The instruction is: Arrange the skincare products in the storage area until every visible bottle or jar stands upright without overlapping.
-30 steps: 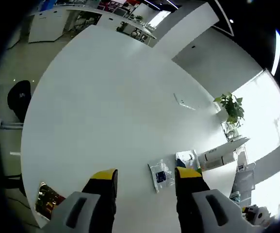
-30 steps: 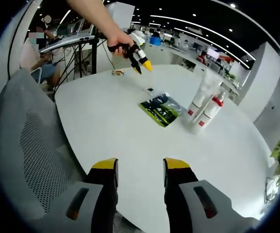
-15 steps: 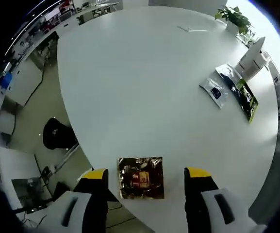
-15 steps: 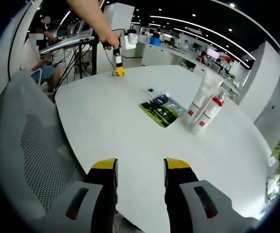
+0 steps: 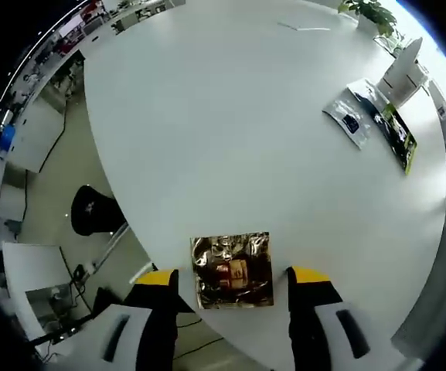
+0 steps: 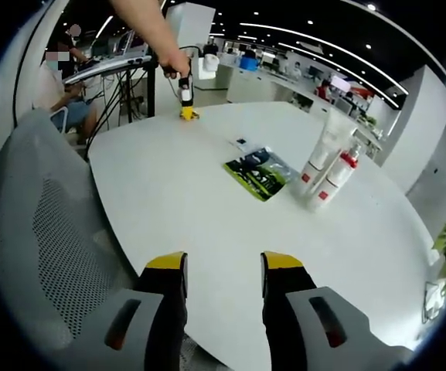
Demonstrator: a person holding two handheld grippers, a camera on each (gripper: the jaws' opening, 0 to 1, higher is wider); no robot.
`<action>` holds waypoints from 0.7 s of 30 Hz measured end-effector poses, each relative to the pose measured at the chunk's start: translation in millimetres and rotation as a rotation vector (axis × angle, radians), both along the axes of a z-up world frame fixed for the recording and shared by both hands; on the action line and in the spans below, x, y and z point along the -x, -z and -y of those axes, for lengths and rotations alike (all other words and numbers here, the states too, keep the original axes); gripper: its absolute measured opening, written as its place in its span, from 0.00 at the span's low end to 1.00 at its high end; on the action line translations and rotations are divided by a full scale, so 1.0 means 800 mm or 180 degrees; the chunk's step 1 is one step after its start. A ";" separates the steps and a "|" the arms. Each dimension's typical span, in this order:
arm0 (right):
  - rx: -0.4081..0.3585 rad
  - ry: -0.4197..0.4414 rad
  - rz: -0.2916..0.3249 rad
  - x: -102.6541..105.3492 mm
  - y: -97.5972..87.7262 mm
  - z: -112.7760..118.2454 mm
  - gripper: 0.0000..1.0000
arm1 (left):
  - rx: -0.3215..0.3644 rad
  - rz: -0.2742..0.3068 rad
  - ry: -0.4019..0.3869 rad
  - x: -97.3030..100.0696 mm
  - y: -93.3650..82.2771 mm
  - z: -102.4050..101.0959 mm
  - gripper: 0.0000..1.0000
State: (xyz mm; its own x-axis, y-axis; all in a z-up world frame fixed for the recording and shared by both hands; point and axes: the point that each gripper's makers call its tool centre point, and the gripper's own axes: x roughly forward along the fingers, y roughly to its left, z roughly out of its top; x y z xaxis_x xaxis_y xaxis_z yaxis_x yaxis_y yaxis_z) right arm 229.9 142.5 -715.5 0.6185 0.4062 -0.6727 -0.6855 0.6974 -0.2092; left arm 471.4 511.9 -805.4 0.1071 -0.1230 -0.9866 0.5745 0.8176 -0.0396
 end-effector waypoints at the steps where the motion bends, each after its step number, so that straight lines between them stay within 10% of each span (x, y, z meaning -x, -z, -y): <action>1: -0.0003 -0.0003 -0.0007 0.000 0.000 0.000 0.36 | -0.0039 0.0049 0.0044 -0.003 -0.001 -0.003 0.56; 21: -0.0023 -0.0087 -0.0060 0.004 0.002 -0.006 0.37 | -0.0059 0.0040 0.0271 0.017 0.000 0.020 0.40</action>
State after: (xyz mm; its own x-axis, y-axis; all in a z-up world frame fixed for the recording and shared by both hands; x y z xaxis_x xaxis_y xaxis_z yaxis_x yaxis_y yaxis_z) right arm 226.8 147.0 -717.4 0.5943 0.4275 -0.6813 -0.7080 0.6798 -0.1911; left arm 457.8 495.6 -805.1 0.1095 -0.1139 -0.9874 0.6423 0.7663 -0.0171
